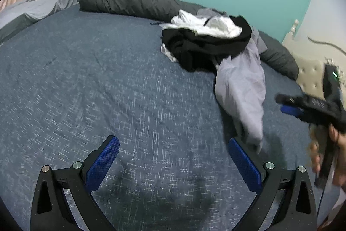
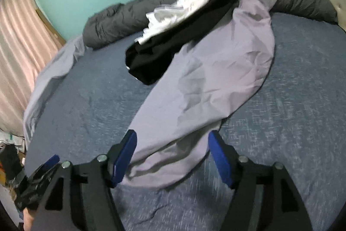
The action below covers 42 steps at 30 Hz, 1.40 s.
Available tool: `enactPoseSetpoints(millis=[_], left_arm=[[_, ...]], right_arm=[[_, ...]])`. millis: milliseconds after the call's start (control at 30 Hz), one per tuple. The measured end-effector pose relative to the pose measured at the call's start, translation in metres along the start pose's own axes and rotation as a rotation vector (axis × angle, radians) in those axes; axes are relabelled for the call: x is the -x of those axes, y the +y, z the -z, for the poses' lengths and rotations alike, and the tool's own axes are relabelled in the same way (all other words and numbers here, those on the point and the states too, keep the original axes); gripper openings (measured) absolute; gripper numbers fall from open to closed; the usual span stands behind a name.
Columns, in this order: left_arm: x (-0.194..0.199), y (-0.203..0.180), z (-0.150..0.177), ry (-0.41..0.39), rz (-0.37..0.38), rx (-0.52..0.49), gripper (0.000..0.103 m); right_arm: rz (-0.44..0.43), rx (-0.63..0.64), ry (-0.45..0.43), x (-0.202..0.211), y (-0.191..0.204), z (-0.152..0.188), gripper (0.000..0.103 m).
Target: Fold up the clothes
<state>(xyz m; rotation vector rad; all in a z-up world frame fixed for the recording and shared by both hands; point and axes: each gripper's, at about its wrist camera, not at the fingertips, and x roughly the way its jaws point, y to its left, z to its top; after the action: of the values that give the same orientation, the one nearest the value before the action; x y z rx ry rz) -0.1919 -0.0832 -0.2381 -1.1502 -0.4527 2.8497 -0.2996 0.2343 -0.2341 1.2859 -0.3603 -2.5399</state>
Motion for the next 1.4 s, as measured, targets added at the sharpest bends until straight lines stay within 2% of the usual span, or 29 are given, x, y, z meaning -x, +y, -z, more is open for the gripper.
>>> enactPoseSetpoints(millis=[133,267,500,567,600,633,667,733,800,900,1067,1400], left_arm=[[-0.012,0.0,0.0,0.009,0.006,-0.016,0.103],[-0.015,0.001,-0.004,0.002,0.017,0.003,0.103],[-0.02,-0.004,-0.004,0.004,0.04,-0.016,0.103],[-0.021,-0.003,-0.004,0.005,0.033,-0.018,0.103],[-0.022,-0.003,-0.003,0.004,0.029,-0.019,0.103],[-0.023,-0.002,-0.003,0.005,0.026,-0.019,0.103],[-0.023,-0.001,-0.003,0.007,0.026,-0.019,0.103],[-0.023,0.0,-0.002,0.007,0.023,-0.019,0.103],[-0.02,0.001,-0.003,0.003,0.02,-0.018,0.103],[-0.014,0.003,-0.005,-0.01,0.018,-0.011,0.103],[0.006,0.004,-0.012,-0.047,0.019,-0.006,0.103],[0.087,-0.004,-0.027,-0.146,0.033,-0.026,0.103]], right_arm=[[0.014,-0.103,0.053,-0.047,-0.022,-0.008,0.075],[0.031,-0.219,0.044,-0.073,-0.042,-0.015,0.081],[0.012,-0.27,0.05,-0.11,-0.055,-0.022,0.083],[0.034,-0.245,0.06,-0.116,-0.051,-0.022,0.083],[0.051,-0.223,0.062,-0.118,-0.048,-0.022,0.078],[0.075,-0.187,0.06,-0.118,-0.043,-0.022,0.064],[0.091,-0.153,0.057,-0.118,-0.038,-0.022,0.054],[0.097,-0.093,0.052,-0.115,-0.027,-0.022,0.015],[0.099,-0.054,0.05,-0.111,-0.018,-0.022,0.005],[0.053,-0.054,-0.022,-0.088,-0.007,-0.031,0.002],[-0.017,-0.033,-0.146,-0.022,0.005,-0.049,0.002],[-0.089,-0.015,-0.34,0.117,0.019,-0.073,0.002]])
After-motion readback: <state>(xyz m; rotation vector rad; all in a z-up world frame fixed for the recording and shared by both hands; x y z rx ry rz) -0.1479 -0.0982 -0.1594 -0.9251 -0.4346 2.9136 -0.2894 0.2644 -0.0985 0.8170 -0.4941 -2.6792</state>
